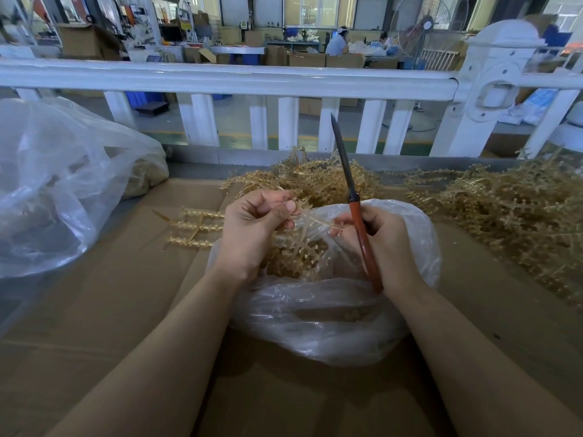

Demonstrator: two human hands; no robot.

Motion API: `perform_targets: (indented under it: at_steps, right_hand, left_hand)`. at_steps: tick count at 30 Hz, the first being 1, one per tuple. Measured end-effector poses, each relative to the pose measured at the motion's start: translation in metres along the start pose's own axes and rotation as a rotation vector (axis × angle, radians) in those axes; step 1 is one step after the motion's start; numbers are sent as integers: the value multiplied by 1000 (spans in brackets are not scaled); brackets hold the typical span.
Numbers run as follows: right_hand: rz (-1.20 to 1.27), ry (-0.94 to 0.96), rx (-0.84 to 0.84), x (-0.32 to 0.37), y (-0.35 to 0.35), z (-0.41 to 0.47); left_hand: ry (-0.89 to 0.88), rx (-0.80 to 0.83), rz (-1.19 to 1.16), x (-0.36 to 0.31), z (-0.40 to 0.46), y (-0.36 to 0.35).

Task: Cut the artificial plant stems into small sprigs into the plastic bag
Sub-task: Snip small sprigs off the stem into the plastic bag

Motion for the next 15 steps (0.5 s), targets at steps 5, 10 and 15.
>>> perform_targets:
  at_steps: [5, 10, 15]
  right_hand:
    - [65, 17, 14, 3, 1, 0]
    - [-31, -56, 75, 2, -11, 0]
    - [-20, -137, 64, -5, -14, 0]
  left_hand:
    - [9, -9, 19, 1, -1, 0]
    - [15, 0, 27, 0, -1, -4]
    - [55, 44, 64, 2, -1, -6]
Point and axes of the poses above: each hand's wrist, its own z-axis towards the middle knuckle, its own y-axis out of the back of the hand, x = y × z, the point moved 7 cm from there along z, towards the middle knuckle, and after that the axes turned 7 degrees about x, right-handed, at the moved point
